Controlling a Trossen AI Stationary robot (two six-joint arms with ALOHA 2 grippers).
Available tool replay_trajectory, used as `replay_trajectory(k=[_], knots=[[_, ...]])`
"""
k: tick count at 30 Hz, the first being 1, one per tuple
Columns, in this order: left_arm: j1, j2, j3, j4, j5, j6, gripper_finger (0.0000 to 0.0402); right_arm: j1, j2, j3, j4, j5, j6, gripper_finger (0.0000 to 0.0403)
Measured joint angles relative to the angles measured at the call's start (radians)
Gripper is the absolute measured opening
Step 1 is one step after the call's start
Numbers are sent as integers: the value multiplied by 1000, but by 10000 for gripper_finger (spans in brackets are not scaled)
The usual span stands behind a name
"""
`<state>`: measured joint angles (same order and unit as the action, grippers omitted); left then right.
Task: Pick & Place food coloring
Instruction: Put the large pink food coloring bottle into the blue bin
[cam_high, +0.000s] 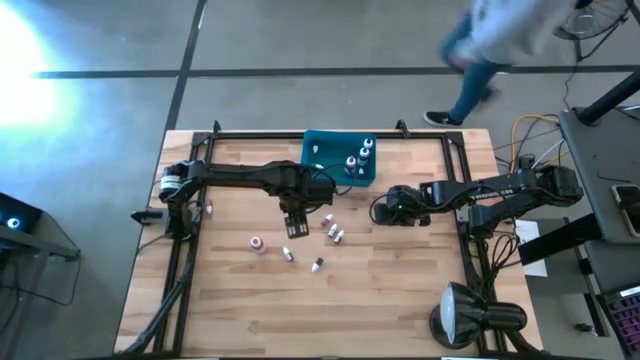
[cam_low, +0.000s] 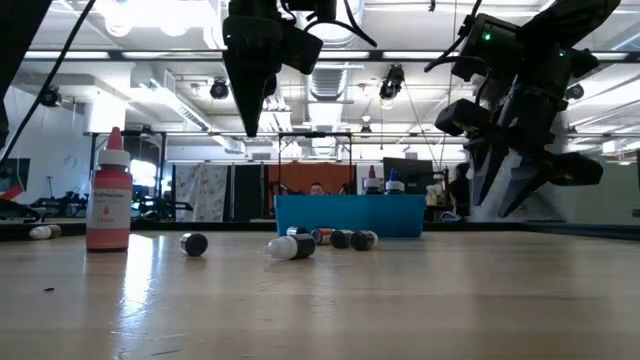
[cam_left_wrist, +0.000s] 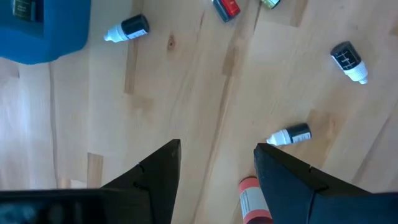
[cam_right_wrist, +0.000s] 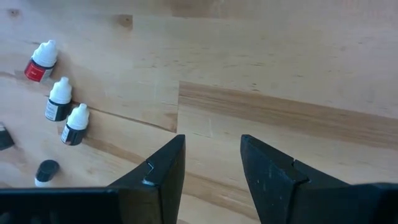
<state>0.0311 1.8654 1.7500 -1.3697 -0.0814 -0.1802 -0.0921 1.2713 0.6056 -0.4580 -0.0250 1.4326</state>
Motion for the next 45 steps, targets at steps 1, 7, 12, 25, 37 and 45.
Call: replay_trajectory(k=[1,7,12,25,37,45], knots=[[0,0,0,0,0,0,181,0,0,0,1,0,3,148],[0,0,0,0,0,1,181,5,-15,1,88,0,-123,148],[0,0,0,0,1,0,181,7,-66,8,307,-1,-372,148],[0,0,-1,0,1,-2,181,-4,-502,10,488,-40,-854,148],[0,0,-2,63,1,-12,181,-4,-677,-4,461,-52,-961,148],[0,0,-2,192,1,-25,181,-5,-724,-115,484,-112,-975,148]])
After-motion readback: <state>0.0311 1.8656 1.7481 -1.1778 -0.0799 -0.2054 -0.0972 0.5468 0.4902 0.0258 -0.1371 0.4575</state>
